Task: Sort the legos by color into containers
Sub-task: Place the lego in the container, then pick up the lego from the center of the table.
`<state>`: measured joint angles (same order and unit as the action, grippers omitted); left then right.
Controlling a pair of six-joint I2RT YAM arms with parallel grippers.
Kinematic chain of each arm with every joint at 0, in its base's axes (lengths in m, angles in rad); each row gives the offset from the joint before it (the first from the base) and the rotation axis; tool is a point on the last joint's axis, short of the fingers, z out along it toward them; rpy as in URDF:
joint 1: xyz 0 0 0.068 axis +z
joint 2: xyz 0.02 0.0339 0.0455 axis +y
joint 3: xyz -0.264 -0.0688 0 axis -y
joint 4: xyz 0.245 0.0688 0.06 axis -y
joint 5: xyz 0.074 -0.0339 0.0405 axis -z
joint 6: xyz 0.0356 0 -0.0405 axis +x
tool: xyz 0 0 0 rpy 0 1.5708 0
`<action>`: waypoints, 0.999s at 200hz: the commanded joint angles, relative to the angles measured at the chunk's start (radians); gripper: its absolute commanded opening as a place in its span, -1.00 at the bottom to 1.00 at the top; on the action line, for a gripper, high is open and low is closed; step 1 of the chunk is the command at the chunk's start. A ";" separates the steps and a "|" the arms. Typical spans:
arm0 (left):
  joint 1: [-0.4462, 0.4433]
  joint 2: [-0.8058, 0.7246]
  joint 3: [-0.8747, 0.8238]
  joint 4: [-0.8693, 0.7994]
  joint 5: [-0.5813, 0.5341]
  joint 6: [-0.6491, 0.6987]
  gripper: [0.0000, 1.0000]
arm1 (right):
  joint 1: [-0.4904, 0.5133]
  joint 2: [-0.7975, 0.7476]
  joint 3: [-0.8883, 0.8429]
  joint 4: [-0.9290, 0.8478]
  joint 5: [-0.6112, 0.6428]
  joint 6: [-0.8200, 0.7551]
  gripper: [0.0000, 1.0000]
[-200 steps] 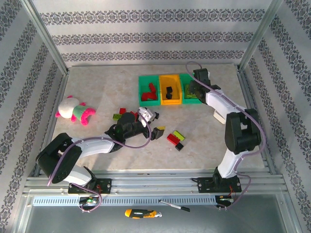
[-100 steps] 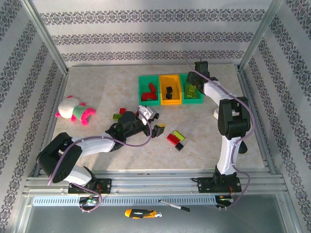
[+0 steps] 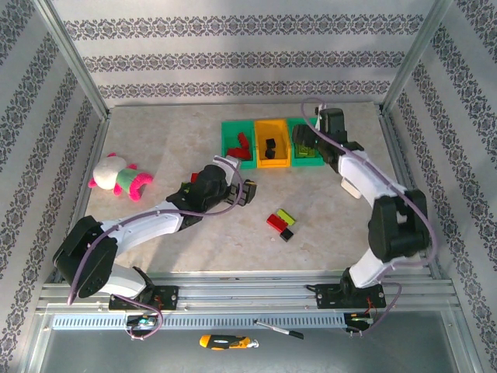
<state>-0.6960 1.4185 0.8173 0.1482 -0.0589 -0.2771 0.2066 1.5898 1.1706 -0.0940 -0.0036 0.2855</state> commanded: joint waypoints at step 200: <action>0.403 0.504 0.517 -0.716 -0.047 0.067 0.25 | 0.491 -0.295 -0.192 -0.128 -0.143 -0.057 0.76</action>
<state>-0.3073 1.8889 1.3056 -0.4885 -0.0757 -0.2489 0.6899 1.2945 0.9455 -0.2111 -0.1478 0.2352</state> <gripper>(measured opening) 0.645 0.878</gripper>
